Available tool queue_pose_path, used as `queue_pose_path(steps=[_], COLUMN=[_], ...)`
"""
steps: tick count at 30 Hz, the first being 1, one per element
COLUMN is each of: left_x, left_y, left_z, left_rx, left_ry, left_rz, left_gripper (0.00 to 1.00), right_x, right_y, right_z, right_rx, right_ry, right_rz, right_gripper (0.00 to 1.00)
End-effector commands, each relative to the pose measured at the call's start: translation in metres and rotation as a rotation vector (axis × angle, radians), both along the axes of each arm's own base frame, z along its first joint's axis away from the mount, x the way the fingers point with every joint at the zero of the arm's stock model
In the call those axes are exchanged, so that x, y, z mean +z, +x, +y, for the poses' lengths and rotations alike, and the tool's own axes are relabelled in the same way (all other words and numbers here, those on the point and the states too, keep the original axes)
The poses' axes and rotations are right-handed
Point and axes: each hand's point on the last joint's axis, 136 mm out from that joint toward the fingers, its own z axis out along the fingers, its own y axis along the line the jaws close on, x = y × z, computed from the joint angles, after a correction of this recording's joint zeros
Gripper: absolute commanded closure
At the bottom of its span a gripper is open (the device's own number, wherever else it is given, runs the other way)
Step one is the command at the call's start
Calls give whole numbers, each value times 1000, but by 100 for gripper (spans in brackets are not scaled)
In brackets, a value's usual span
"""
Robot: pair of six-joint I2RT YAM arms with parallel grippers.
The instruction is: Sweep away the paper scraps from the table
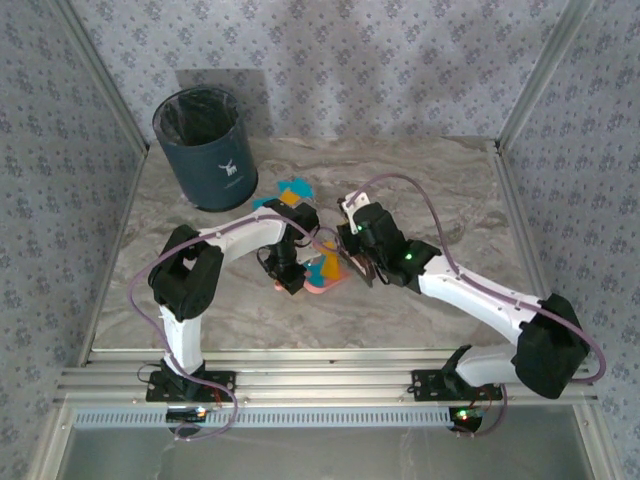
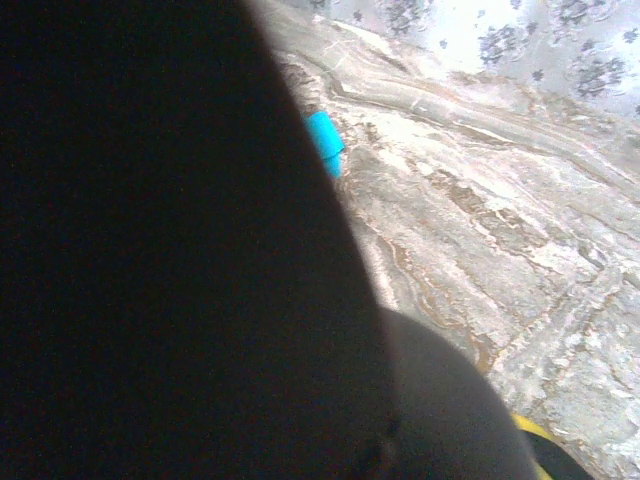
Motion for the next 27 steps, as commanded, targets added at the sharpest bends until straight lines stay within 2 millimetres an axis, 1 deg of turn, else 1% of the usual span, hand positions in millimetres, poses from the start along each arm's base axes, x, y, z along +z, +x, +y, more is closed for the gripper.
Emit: queue_pose_path(steps=[1,4,8,11,15,21,27], left_x=[4,5,6,6,7,7,5], left_y=[-6,-7,-7,-7,-7,-8,-7], left_z=[-2,-2,-3,-4,-6,-7,-6], left_rx=[-10,-15,-16,-19,-23,-28,-27], left_ry=[-9,-14,-19,-25,-40,-42,-36], left_rz=[17,16,11,8,7,7,0], left_gripper=[100,100,100,100,100,100,100], right_x=[13,19,26,25,20,13,1], right_y=[7,23,44,57,70,73,61], right_z=[-15,-21,-24,-22,-16,5,23], right_rx=[-85,-116,-121,-111,-88,-10,55], right_ry=[38,70,105,94,90,125,141], right_rz=[-42,-75,-103,-115,-112,-90,-30], right_gripper=[100,100,100,100,100,100,100])
